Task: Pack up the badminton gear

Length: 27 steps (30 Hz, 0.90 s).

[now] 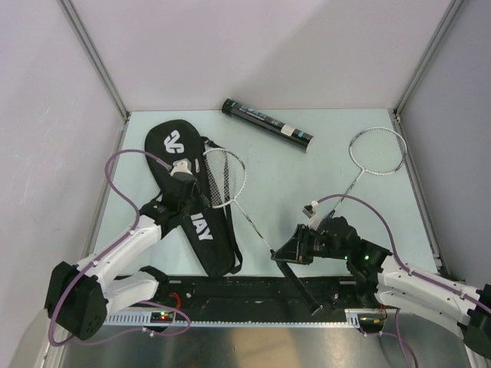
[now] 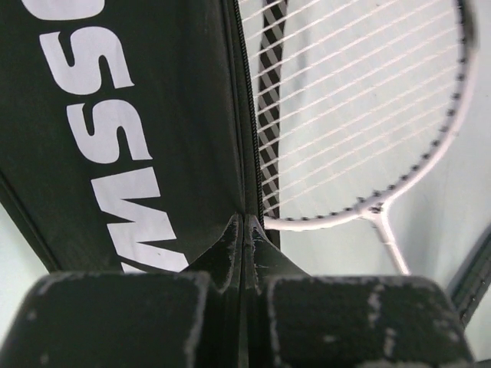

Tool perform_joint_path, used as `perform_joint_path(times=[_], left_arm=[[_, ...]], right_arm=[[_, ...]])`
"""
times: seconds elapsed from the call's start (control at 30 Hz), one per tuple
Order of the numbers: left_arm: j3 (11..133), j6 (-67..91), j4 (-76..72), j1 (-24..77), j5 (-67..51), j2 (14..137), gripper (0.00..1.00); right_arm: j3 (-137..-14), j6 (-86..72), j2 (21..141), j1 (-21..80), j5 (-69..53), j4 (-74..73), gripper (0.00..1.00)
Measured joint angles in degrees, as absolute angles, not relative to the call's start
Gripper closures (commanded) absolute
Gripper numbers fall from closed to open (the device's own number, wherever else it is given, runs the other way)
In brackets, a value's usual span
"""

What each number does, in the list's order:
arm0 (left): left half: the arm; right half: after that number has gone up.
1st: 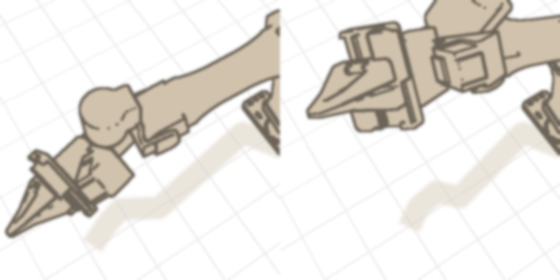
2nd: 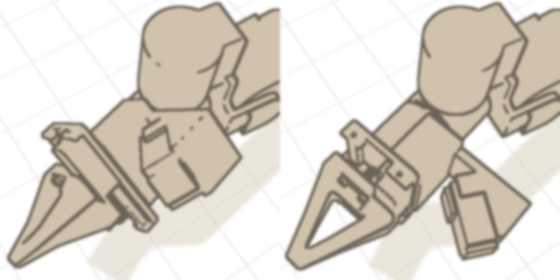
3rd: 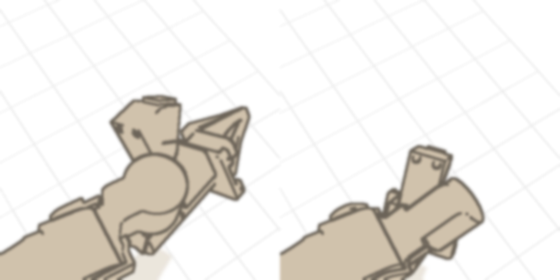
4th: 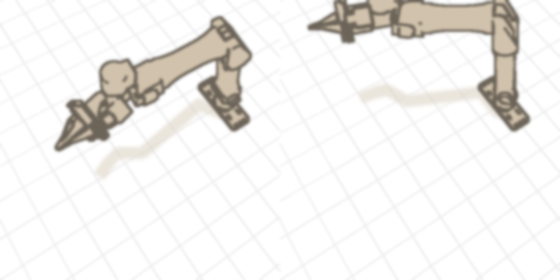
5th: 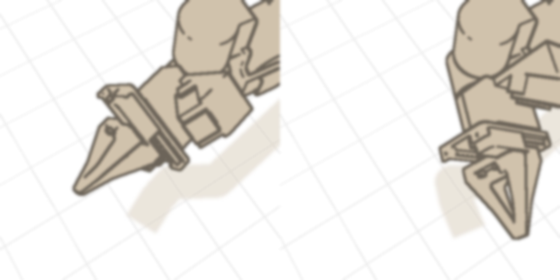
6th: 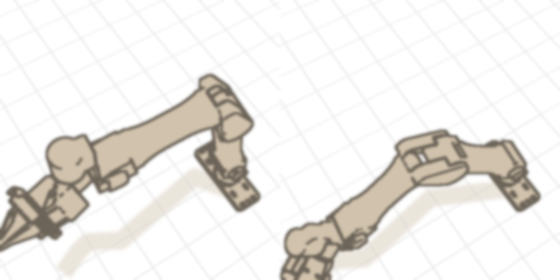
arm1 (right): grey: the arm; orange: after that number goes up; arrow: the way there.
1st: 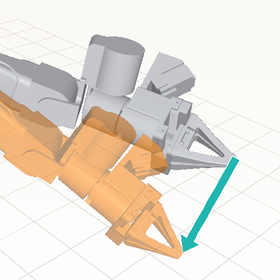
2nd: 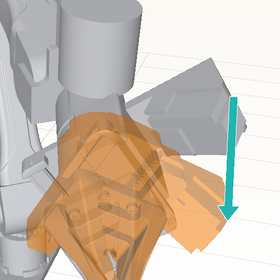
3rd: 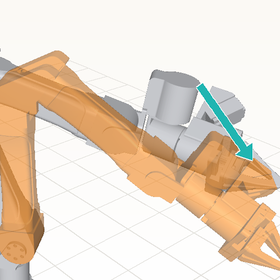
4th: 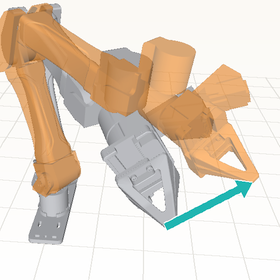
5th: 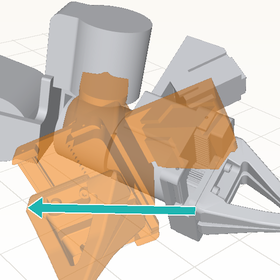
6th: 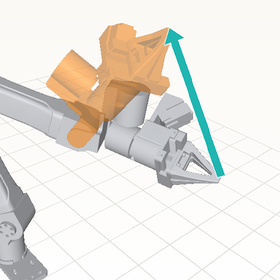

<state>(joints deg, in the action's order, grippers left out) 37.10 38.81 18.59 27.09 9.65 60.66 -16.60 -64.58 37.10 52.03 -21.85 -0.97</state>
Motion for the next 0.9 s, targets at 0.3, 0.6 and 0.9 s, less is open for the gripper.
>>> perform_joint_path(times=[0.3,0.6,0.9], left_arm=[[37.06,35.94,16.78,27.09,2.09,60.23,1.00],[34.50,36.01,14.15,27.11,-5.08,59.40,1.00],[29.04,41.32,10.85,27.57,-10.37,53.19,1.00]], right_arm=[[-16.40,-64.77,48.27,53.74,-23.46,8.03,1.00],[-22.79,-63.11,62.33,53.89,-20.97,14.79,1.00],[-31.33,-62.85,81.34,53.78,-14.70,26.26,1.00]])
